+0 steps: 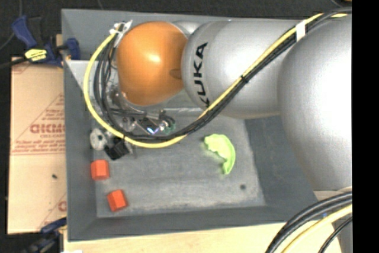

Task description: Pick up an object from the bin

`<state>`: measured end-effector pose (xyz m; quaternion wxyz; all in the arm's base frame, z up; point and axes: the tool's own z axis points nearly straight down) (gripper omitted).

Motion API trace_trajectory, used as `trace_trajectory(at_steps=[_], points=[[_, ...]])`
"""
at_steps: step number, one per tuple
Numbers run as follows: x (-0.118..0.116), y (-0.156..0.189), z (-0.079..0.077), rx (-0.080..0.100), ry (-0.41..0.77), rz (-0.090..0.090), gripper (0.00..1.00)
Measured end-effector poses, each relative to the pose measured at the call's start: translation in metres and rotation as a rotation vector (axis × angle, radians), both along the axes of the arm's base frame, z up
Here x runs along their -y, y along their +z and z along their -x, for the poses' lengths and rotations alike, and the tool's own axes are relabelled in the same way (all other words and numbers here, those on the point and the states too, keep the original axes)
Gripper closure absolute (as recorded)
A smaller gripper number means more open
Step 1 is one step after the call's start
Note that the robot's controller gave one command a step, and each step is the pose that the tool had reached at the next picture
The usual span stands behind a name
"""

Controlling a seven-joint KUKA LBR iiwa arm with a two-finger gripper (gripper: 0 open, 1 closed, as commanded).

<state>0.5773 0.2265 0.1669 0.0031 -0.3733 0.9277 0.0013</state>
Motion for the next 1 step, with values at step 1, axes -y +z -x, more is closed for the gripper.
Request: trace_trajectory(at_steps=[1], points=[[0.0008, 0.0600, -0.0023, 0.009, 0.006, -0.001, 1.00]])
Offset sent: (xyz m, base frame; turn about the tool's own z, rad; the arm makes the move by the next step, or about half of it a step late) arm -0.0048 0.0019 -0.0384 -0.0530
